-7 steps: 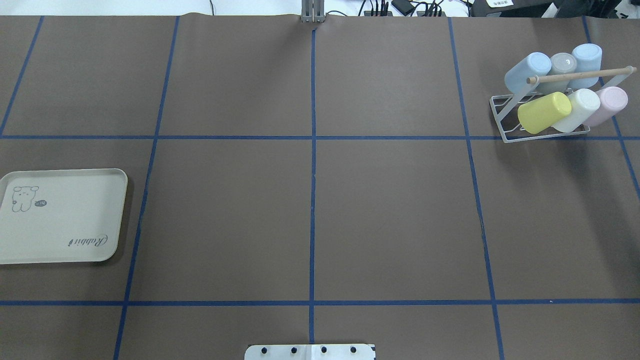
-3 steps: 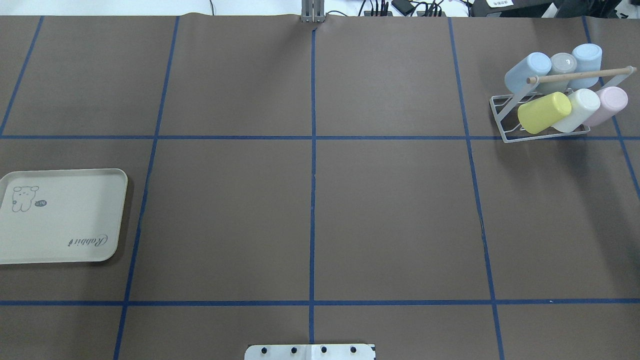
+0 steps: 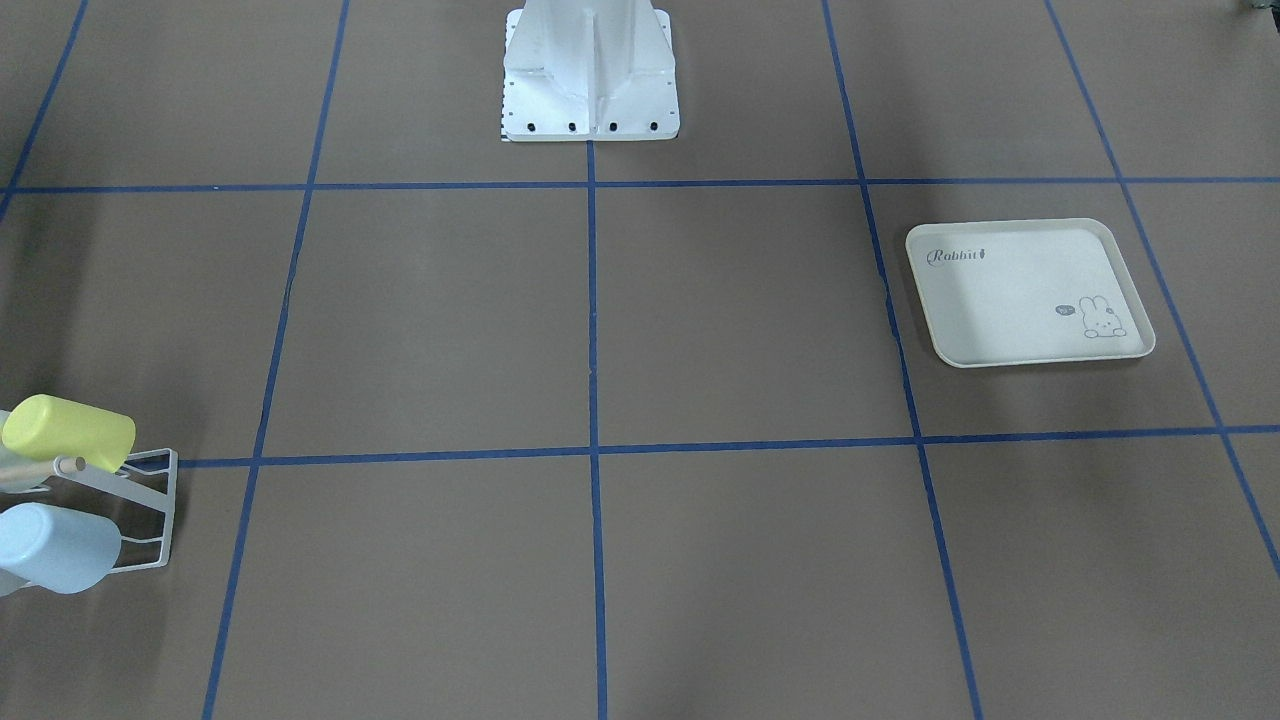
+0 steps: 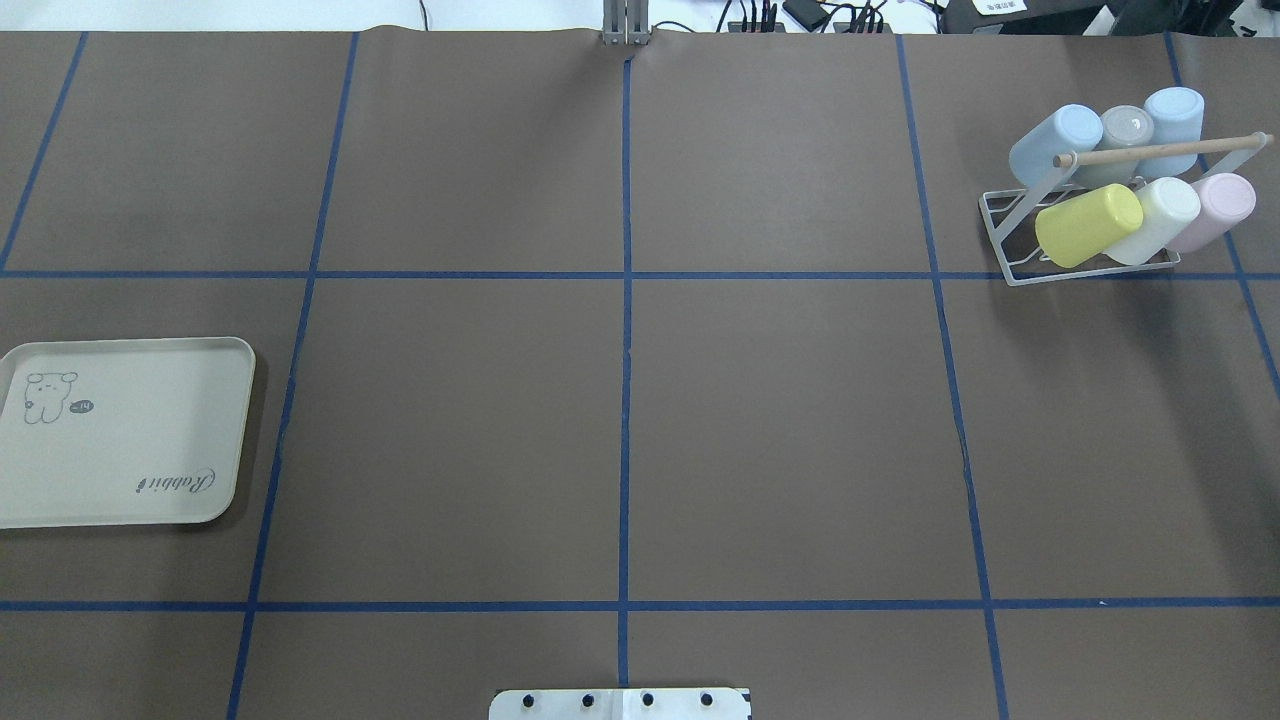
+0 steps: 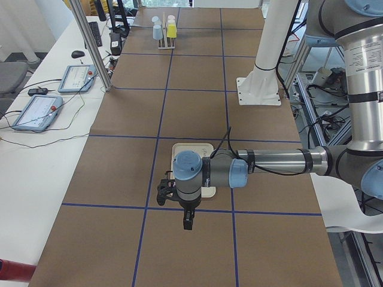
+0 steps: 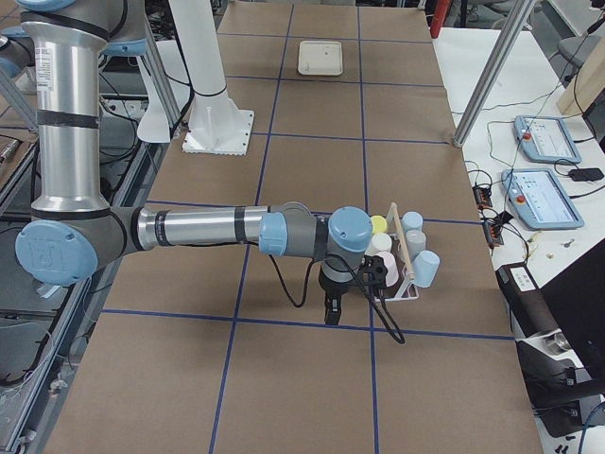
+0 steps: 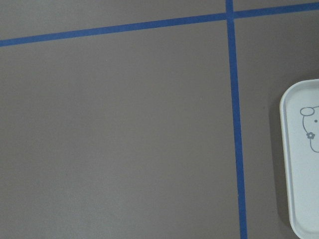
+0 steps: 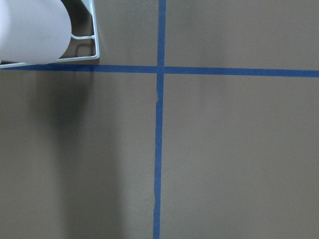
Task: Transfer IKEA cup to right arm and place on rack
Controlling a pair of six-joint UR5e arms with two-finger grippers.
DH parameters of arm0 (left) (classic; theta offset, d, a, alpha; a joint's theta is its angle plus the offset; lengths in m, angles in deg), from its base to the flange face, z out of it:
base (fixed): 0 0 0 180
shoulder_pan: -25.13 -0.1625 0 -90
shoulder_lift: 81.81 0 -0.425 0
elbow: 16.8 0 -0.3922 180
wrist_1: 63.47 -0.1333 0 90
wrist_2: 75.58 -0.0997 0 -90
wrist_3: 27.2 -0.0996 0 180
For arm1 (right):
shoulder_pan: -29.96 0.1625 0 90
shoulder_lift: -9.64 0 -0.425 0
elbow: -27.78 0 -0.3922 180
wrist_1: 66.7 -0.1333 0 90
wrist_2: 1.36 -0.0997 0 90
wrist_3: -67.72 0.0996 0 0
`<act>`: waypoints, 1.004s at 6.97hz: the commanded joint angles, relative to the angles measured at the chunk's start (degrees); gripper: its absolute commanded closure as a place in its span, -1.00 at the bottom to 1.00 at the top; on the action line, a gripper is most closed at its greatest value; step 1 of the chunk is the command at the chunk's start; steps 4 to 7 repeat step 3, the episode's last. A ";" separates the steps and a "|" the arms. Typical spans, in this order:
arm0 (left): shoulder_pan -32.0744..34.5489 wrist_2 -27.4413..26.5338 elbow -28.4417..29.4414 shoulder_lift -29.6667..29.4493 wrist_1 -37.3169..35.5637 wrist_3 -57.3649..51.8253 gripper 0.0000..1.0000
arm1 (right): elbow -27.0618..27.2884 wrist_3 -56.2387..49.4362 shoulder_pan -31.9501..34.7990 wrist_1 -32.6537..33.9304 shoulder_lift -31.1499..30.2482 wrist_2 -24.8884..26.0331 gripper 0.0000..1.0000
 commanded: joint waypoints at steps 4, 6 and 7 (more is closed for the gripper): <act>0.00 0.00 -0.94 -0.57 0.00 0.18 -1.00 | -0.14 0.00 0.00 0.01 -0.14 0.09 -0.99; 0.00 0.00 -0.94 -0.57 0.00 0.18 -1.00 | -0.14 0.00 0.00 0.01 -0.14 0.09 -0.99; 0.00 0.00 -0.94 -0.57 0.00 0.18 -1.00 | -0.14 0.00 0.00 0.01 -0.14 0.09 -0.99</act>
